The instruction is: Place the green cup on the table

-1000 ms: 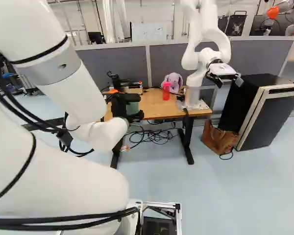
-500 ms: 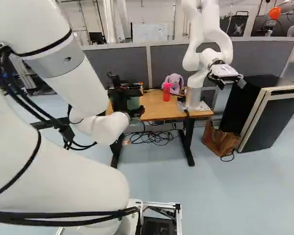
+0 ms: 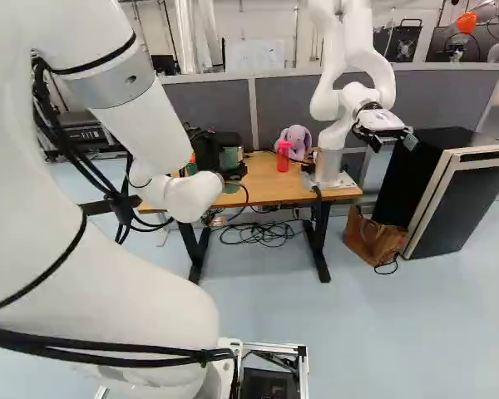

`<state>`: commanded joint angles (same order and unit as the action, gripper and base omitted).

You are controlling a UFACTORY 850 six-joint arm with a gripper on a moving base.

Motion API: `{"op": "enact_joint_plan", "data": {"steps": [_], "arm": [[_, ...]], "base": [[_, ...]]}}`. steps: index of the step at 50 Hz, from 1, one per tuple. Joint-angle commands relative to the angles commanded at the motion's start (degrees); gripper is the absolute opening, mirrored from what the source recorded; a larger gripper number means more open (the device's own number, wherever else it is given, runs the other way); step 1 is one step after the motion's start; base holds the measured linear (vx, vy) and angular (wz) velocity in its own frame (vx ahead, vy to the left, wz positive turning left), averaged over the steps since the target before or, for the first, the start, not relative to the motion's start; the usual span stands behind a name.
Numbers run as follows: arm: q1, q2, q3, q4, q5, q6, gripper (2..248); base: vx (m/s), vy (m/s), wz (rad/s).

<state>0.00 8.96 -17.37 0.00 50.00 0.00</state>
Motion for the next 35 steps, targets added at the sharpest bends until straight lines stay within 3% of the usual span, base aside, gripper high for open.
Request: {"op": "enact_joint_plan", "data": {"steps": [35], "arm": [[0.0, -8.4, -11.0, 0.0, 0.0, 0.0, 122]], "base": [[0.000, 0.000, 0.000]]}}
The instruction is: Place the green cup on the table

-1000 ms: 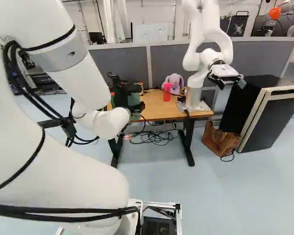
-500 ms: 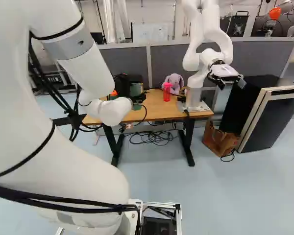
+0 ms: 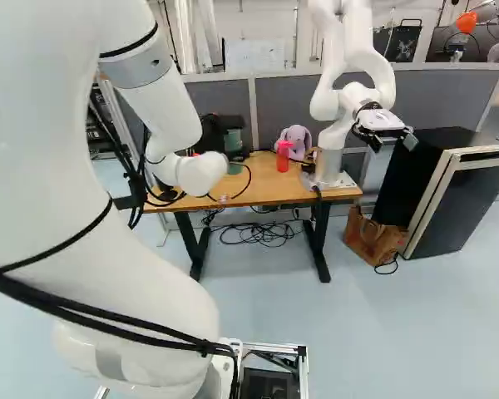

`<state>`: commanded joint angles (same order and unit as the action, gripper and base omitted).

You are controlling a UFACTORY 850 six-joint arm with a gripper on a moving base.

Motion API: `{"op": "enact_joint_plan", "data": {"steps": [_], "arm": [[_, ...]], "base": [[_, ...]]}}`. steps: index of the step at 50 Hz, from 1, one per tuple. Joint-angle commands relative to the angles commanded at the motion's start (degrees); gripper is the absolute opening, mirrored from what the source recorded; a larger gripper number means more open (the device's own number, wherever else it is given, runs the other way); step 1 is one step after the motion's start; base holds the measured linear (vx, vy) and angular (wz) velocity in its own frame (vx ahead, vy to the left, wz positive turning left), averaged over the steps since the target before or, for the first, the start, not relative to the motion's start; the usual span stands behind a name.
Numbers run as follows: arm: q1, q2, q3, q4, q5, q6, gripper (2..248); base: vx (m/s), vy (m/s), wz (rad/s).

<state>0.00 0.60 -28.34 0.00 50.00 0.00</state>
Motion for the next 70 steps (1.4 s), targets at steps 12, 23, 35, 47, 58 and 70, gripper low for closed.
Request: {"op": "enact_joint_plan", "data": {"steps": [12, 23, 35, 47, 58, 70], "arm": [[0.0, -3.5, -3.6, 0.0, 0.0, 0.0, 122], [0.0, -6.8, -7.0, 0.0, 0.0, 0.0, 122], [0.0, -10.8, -10.7, 0.0, 0.0, 0.0, 122], [0.0, -15.4, -14.4, 0.0, 0.0, 0.0, 122], [0.0, -19.8, -18.0, 0.0, 0.0, 0.0, 122], [0.0, -24.3, -21.9, 0.0, 0.0, 0.0, 122]], "base": [[0.000, 0.000, 0.000], [0.000, 0.000, 0.000], [0.000, 0.000, 0.000], [0.000, 0.000, 0.000], [0.000, 0.000, 0.000], [0.000, 0.000, 0.000]]}}
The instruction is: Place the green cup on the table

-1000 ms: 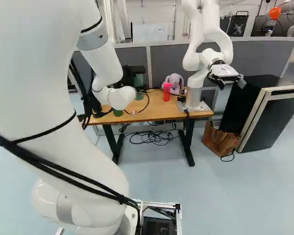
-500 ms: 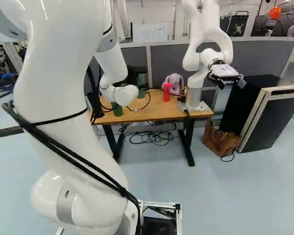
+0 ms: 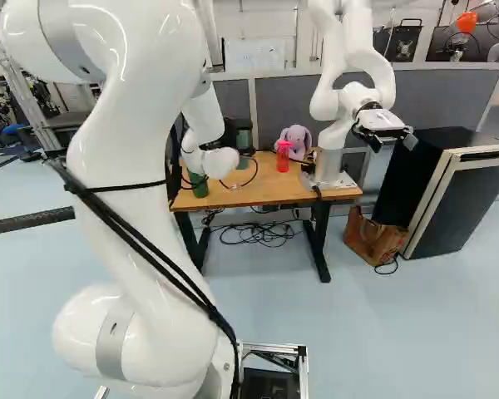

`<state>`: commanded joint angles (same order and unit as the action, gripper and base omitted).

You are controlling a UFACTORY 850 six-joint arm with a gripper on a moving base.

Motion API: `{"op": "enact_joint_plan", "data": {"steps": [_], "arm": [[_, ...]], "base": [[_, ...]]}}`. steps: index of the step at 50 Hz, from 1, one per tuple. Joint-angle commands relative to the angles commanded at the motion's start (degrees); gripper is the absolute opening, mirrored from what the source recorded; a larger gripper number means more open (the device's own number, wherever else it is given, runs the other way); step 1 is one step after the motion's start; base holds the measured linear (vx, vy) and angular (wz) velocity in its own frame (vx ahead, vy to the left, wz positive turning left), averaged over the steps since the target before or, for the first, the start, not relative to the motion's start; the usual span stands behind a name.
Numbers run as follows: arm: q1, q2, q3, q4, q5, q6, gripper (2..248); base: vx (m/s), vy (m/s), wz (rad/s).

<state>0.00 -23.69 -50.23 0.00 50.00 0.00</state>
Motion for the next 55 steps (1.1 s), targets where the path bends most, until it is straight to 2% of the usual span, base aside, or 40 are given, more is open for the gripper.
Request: {"op": "enact_joint_plan", "data": {"steps": [36, 55], "arm": [[0.0, -13.2, -12.2, 0.0, 2.7, 0.0, 122], [0.0, -16.8, -14.5, 0.0, 3.9, 0.0, 122]], "base": [[0.000, 0.000, 0.000], [0.000, 0.000, 0.000]]}}
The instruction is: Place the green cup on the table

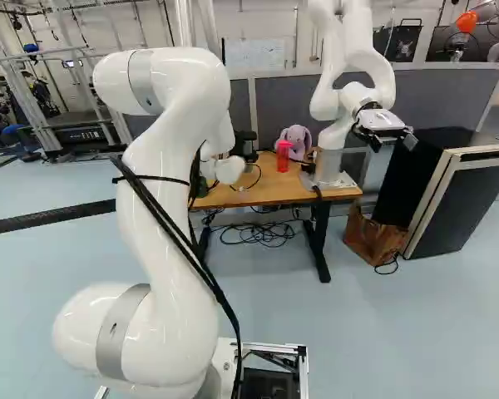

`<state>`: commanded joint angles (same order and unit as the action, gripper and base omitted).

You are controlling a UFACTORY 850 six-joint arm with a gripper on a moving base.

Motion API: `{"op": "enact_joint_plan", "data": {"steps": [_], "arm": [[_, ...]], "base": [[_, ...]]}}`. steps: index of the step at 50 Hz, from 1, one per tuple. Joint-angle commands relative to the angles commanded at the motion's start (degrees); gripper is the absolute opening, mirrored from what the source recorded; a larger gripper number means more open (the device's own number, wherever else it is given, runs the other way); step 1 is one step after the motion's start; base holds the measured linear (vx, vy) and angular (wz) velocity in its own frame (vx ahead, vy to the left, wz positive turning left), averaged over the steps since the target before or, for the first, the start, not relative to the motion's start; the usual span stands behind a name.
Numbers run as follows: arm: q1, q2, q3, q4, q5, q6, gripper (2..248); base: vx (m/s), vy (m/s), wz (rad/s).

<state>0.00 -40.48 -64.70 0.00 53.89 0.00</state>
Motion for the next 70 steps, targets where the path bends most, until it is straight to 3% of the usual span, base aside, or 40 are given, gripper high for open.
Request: {"op": "enact_joint_plan", "data": {"steps": [37, 38, 42, 43, 48, 49, 53, 54, 70], "arm": [[0.0, -4.0, -1.1, 0.0, 0.0, 0.0, 122], [0.0, -4.0, -1.1, 0.0, 0.0, 0.0, 138], [0.0, -4.0, -1.1, 0.0, 0.0, 0.0, 138], [0.0, -4.0, -1.1, 0.0, 0.0, 0.0, 171], [0.0, -4.0, -1.1, 0.0, 0.0, 0.0, 171], [0.0, -4.0, -1.1, 0.0, 0.0, 0.0, 206], [0.0, -4.0, -1.1, 0.0, 0.0, 0.0, 206], [0.0, -4.0, -1.1, 0.0, 0.0, 0.0, 242], [0.1, -1.5, 1.3, 0.0, 0.0, 0.0, 247]], "base": [[0.000, 0.000, 0.000], [0.000, 0.000, 0.000], [0.000, 0.000, 0.000], [0.000, 0.000, 0.000], [0.000, 0.000, 0.000], [0.000, 0.000, 0.000], [0.000, 0.000, 0.000], [0.000, 0.000, 0.000], [0.000, 0.000, 0.000]]}}
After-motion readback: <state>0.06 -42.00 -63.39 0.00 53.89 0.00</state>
